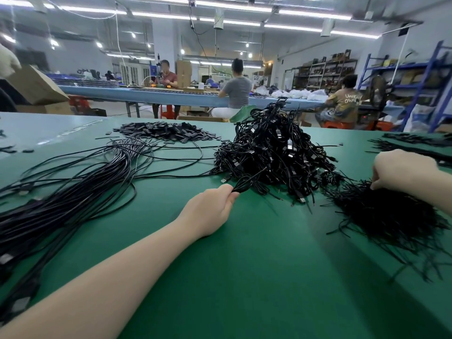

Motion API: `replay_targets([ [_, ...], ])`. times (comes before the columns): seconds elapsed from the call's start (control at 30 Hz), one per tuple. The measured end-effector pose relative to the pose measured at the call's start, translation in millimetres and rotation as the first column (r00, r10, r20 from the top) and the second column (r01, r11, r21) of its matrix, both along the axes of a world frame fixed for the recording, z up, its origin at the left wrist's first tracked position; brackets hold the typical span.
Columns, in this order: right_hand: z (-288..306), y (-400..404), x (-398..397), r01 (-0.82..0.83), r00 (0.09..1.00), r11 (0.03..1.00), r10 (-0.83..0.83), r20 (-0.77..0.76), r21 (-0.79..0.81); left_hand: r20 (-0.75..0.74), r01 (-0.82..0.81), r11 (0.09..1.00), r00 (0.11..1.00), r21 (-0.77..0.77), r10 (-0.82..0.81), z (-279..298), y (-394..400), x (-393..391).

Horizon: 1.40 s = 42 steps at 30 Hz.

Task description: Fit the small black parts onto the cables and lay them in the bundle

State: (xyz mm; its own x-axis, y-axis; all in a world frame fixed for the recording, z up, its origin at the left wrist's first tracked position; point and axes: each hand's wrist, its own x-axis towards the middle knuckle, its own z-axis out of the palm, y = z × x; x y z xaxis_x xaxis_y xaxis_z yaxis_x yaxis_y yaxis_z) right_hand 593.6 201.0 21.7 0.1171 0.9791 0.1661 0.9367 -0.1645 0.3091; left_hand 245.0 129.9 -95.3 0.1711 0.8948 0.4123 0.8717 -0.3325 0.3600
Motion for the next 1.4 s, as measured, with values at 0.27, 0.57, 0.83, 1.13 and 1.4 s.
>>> replay_targets([
  [0.27,13.1,1.0,-15.4,-0.020,1.000,1.000,0.021,0.011,-0.014,0.055,-0.014,1.000,0.998,-0.013,0.015,0.8,-0.5,0.1],
  [0.57,15.9,-50.9,-106.3,-0.622,0.331,0.622,0.759,-0.561,0.475,0.179,-0.018,0.989,0.983,-0.150,0.045,1.7,7.6,-3.3],
  [0.83,-41.6,-60.1,-181.8,-0.764,0.313,0.512,0.826,-0.468,0.393,0.248,0.011,0.986,0.968,-0.164,0.031,4.2,1.3,-0.2],
  [1.13,-51.4,-44.7,-193.6,-0.645,0.261,0.542,0.819,-0.512,0.539,0.152,0.001,0.985,0.988,-0.173,0.026,5.6,5.2,-1.4],
  [1.4,-57.8,-46.4,-196.8,-0.586,0.246,0.572,0.800,-0.547,0.574,0.026,-0.035,0.991,0.999,-0.132,0.039,6.4,3.0,1.4],
])
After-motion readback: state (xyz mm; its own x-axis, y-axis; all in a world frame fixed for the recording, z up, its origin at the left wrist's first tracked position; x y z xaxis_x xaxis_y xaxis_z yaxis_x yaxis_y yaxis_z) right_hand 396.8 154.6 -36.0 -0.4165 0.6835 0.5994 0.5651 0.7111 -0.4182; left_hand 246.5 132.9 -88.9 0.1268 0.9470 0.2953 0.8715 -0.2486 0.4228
